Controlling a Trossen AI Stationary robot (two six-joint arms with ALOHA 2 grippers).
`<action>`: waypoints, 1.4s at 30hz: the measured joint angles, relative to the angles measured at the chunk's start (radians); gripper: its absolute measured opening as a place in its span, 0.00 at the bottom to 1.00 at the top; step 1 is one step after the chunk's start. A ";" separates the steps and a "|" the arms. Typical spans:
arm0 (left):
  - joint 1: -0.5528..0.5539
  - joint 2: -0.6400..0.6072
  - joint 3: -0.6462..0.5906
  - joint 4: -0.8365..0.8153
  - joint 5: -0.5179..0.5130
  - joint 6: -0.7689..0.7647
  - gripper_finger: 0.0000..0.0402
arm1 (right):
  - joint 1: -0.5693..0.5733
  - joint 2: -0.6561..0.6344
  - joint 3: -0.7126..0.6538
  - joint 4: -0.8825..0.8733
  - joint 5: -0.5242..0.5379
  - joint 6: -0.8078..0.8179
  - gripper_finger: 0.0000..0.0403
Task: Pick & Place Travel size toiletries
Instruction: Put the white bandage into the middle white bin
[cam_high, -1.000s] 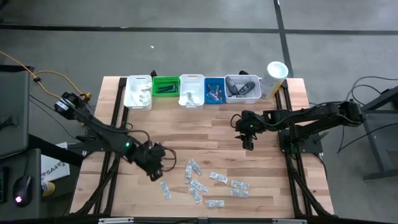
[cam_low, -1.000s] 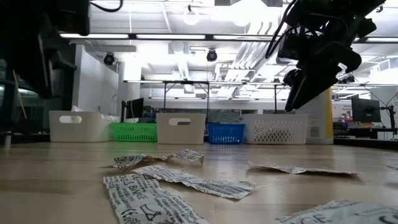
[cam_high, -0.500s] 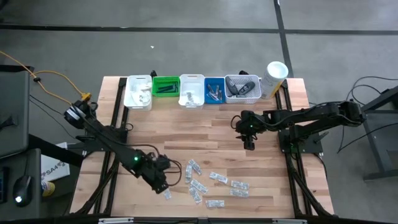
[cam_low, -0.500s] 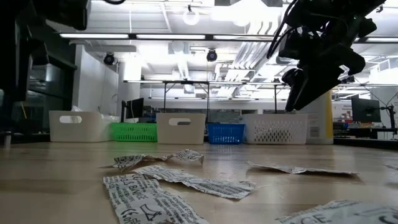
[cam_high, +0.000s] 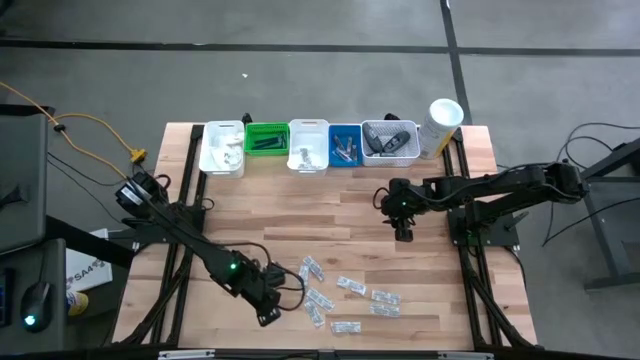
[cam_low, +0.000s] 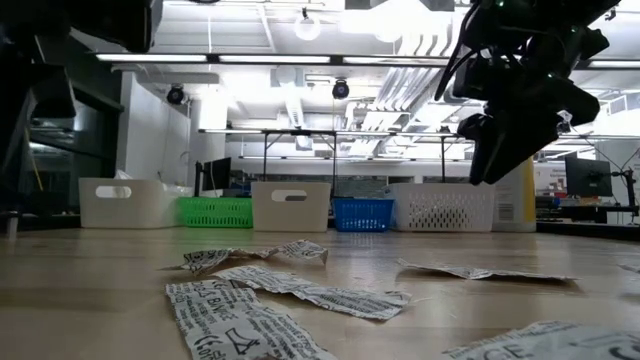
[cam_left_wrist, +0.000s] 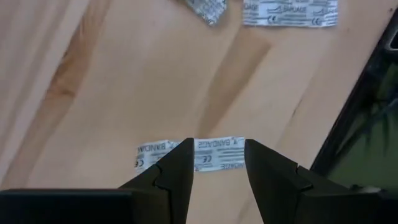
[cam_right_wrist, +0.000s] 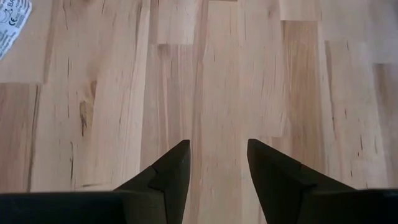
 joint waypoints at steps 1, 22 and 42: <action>0.000 0.000 0.000 0.011 0.002 0.001 0.35 | 0.000 0.000 0.000 -0.001 0.000 0.000 0.38; -0.007 0.102 0.000 -0.101 0.056 0.195 0.62 | 0.025 0.000 0.000 -0.013 0.002 0.009 0.38; -0.007 0.195 0.002 -0.115 0.018 0.172 0.56 | 0.072 0.000 0.000 -0.014 0.008 0.032 0.38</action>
